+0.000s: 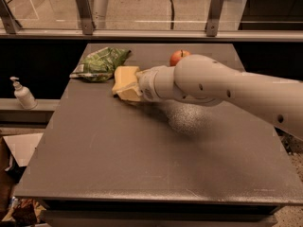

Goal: Move sponge near green jalapeno chip bag

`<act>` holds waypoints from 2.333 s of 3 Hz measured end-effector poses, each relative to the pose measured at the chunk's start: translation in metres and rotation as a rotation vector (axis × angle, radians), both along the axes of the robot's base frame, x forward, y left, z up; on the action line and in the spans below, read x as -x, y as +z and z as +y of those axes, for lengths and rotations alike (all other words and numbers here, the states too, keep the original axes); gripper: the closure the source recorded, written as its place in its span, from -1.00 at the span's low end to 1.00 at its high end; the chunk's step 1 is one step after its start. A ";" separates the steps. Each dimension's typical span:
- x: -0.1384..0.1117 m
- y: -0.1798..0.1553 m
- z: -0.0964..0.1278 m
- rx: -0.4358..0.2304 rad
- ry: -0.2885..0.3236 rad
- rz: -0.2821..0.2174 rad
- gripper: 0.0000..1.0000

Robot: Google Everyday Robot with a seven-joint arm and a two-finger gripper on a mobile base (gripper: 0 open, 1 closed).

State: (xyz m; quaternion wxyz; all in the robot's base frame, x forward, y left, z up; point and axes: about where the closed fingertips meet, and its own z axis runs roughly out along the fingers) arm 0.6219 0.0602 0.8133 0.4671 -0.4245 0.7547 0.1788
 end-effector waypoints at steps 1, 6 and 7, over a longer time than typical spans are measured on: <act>0.000 0.000 0.000 0.000 0.000 0.000 -0.28; 0.020 0.029 -0.007 -0.112 0.023 0.053 -1.00; 0.036 0.030 -0.029 -0.147 0.037 0.057 -1.00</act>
Offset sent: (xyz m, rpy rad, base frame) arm 0.0016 0.0028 -0.0010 0.0194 0.0284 -0.0140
